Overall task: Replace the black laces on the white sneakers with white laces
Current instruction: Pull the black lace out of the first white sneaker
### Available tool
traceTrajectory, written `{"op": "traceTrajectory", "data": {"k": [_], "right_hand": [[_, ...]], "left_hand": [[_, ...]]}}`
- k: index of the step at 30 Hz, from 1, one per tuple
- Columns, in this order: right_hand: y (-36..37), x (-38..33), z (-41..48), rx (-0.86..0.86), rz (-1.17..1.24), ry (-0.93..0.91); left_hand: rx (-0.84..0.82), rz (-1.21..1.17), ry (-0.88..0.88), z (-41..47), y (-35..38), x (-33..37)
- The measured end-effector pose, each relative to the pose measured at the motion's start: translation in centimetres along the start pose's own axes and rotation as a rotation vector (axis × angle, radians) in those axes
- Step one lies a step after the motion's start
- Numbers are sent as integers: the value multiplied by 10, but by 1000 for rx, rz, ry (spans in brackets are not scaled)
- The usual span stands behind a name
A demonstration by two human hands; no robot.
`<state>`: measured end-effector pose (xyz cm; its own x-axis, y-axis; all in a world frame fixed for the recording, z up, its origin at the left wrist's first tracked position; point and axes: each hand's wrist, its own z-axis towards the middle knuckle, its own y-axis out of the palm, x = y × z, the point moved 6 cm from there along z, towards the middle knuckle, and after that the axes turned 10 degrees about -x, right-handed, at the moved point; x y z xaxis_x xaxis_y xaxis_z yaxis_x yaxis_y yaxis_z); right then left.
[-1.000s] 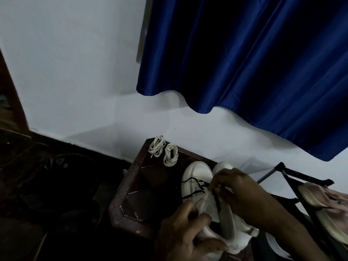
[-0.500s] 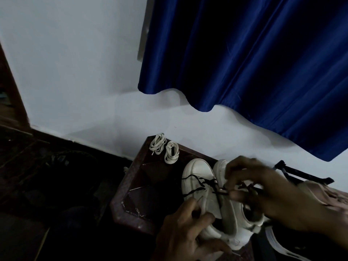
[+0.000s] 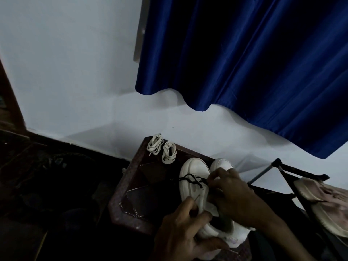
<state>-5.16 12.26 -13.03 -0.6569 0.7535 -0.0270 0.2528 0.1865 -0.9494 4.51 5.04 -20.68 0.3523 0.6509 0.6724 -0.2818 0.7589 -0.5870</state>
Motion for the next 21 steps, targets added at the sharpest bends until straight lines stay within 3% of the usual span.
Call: {"op": "traceTrajectory", "data": {"k": [3, 8, 12, 18, 21], "right_hand": [[-1, 5, -4, 79, 44, -37], [-59, 23, -55, -78, 232, -297], [-63, 40, -44, -85, 59, -190], [-14, -1, -11, -1, -79, 14], [-2, -1, -8, 46, -51, 44]], "left_hand": [[32, 4, 11, 1, -3, 2], [34, 29, 19, 2, -2, 2], [50, 53, 18, 0, -1, -3], [55, 45, 25, 2, -3, 2], [43, 50, 23, 1, -2, 2]]}}
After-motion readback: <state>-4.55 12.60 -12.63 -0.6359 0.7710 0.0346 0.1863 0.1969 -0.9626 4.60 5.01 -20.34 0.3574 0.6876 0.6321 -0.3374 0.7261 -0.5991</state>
